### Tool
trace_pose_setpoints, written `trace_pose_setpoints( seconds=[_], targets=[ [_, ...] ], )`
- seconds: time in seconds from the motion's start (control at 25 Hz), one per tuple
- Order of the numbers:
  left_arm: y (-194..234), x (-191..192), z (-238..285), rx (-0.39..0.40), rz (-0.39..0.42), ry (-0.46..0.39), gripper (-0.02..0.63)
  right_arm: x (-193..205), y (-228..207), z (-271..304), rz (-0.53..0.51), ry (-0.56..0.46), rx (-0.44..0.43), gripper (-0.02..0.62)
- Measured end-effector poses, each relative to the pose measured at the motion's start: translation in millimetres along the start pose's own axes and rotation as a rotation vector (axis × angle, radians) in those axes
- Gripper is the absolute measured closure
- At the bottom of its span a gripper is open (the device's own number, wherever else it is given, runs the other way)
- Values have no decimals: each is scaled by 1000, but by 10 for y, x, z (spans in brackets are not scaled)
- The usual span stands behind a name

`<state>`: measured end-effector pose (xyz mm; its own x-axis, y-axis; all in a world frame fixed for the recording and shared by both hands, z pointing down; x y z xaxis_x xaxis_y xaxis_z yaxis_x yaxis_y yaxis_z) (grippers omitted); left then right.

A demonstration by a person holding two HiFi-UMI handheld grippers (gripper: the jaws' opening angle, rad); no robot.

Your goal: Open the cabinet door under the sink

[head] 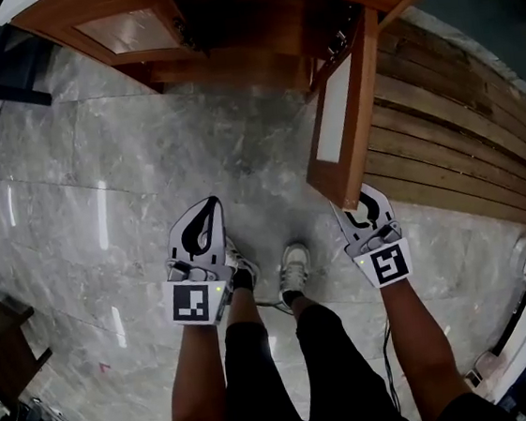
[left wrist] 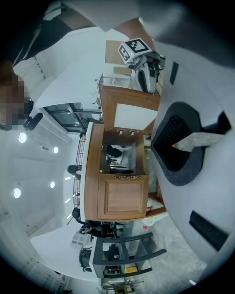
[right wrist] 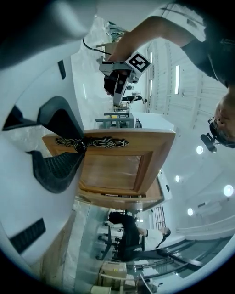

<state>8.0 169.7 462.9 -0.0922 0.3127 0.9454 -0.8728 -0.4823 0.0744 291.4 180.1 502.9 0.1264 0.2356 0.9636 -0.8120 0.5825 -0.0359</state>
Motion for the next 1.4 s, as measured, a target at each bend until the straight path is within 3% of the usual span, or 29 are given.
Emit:
trace_pose_setpoints(
  seconds=[0.16,0.32,0.6,0.76,0.88,1.2,1.4],
  targets=[
    [9,7,3,33,-10,13,588,27,-31,-140,15,18,73,495],
    [24,-41,3,43,-24,-6,588,23,59,-163,13,26,104,443],
    [153,-93,-58,49,-16,9,588,-97,320,-268,52,40,186,458],
    [243,-166,-87,50,-44,4,588,-320,591,-299,84,33,190,543],
    [394,-222,-118,33,-96,0,588,-553,748,-242,102,16,187,571],
    [830,-590,-97,11,-108,-70,588,-1057,917,270,100,-51,158,571],
    [1148,-610,-17,13,-83,-59,588,-1284,967,764,77,-112,128,571]
  ],
)
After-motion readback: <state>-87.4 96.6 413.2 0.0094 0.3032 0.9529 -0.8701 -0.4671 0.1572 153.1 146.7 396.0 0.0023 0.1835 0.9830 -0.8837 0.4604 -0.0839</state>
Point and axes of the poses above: the fingertips, and each gripper's own axes: z forward along the fingers, y to its left, x out of its underside, the point moved 9 cm from there along -z, backward along the fingers, and after that the axes turned 2 degrees about z, right-handed, at the moved point
